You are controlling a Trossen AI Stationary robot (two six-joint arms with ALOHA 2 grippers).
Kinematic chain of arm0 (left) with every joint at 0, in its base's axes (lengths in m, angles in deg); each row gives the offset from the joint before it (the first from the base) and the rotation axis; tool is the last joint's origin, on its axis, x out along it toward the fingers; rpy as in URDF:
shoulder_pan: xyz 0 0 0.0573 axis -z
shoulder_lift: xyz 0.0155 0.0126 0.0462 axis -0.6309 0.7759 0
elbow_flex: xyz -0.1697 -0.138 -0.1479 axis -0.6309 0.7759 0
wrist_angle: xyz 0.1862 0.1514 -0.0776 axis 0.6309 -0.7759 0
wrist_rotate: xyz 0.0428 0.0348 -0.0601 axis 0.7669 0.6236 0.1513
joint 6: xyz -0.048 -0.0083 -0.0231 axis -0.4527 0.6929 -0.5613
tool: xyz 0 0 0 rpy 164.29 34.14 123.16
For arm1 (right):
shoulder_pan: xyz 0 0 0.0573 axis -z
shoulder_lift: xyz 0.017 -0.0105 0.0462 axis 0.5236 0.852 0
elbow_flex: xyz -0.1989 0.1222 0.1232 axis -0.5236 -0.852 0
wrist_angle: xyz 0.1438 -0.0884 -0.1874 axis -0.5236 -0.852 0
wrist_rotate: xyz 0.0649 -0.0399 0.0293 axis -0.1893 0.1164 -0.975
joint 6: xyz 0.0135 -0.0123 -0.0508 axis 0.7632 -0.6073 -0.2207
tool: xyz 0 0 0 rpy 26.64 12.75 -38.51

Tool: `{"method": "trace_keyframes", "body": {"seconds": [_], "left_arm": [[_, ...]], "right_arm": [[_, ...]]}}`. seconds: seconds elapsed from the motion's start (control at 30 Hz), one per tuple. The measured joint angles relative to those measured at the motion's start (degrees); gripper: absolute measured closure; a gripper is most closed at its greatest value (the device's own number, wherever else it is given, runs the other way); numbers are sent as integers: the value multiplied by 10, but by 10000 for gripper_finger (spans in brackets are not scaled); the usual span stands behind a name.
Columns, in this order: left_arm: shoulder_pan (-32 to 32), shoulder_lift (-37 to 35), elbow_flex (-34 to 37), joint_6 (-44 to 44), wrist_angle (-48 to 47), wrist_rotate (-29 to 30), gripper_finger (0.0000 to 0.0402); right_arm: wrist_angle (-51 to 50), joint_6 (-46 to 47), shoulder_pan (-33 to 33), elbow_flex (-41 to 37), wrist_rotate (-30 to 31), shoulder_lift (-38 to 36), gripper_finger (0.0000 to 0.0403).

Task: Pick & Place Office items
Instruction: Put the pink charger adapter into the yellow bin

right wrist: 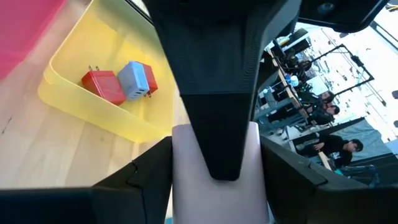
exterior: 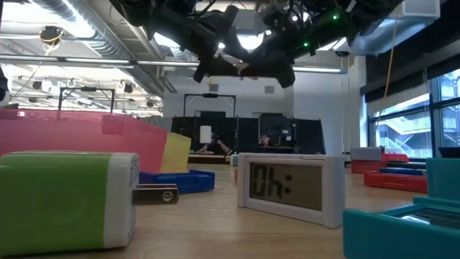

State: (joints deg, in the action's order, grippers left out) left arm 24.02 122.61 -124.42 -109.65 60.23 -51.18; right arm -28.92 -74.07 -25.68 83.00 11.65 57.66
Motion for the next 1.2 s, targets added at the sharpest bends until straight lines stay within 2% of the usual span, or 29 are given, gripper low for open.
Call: {"method": "trace_keyframes", "body": {"seconds": [0.2, 0.33, 0.57, 0.73, 0.8, 0.93, 1.2], "left_arm": [[-1, 0, 0, -20, 0, -26, 278], [-5, 0, 0, -25, 1, -28, 279], [-15, 0, 0, -15, -3, -29, 273], [-52, -18, 0, -4, -41, -29, 275], [-74, -38, 0, -3, -89, -29, 276], [-111, -75, 0, 11, -200, -15, 275], [-129, -113, 0, -5, -476, 45, 274]], "right_arm": [[2, -6, 0, 0, 5, 0, 195], [3, -4, 0, 0, 12, 0, 183], [2, 57, 0, 0, 33, 0, 112], [-17, 109, 1, 0, 110, 0, 77], [-42, 115, 4, 0, 131, 0, 72], [-96, 160, 15, 0, 129, 0, 69], [-147, 263, 48, 0, 12, 0, 69]]}}
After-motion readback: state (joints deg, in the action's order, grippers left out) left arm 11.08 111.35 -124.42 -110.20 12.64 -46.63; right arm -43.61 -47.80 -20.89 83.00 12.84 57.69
